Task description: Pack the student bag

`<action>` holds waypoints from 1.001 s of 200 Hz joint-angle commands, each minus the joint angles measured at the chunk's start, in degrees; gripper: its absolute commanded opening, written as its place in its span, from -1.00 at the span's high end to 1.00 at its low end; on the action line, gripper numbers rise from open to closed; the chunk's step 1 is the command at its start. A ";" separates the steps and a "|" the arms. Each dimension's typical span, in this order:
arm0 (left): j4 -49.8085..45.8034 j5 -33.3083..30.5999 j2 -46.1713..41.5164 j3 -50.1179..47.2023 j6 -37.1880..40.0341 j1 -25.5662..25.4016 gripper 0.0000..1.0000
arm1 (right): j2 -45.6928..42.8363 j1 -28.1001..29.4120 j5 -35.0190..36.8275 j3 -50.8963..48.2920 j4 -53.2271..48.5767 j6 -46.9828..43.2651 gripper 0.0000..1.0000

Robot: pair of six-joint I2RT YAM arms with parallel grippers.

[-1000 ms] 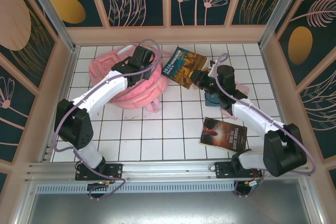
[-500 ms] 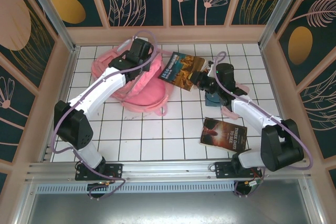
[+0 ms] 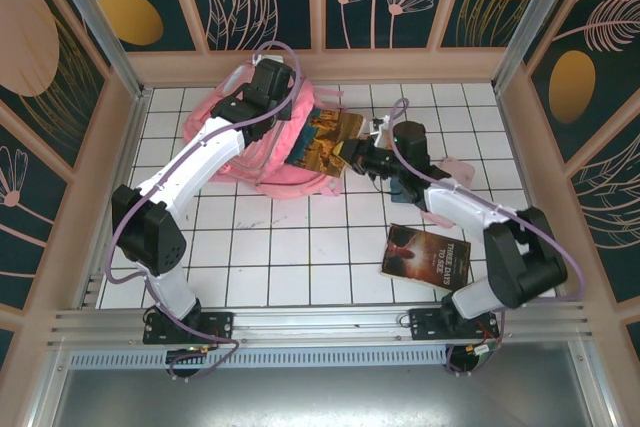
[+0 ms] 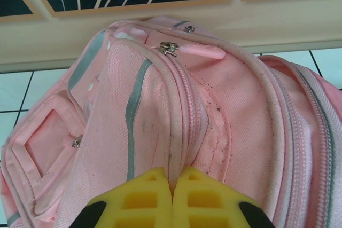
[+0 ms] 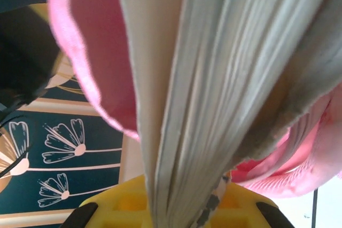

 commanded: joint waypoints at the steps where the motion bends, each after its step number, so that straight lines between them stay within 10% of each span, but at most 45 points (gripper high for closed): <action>1: 4.59 0.54 -3.18 3.58 -1.42 -0.15 1.00 | 4.08 1.41 -1.39 8.38 8.37 -0.86 1.00; 200: 3.15 3.61 -8.05 2.83 -4.25 -0.14 1.00 | 40.12 9.56 19.96 40.56 5.44 7.65 0.97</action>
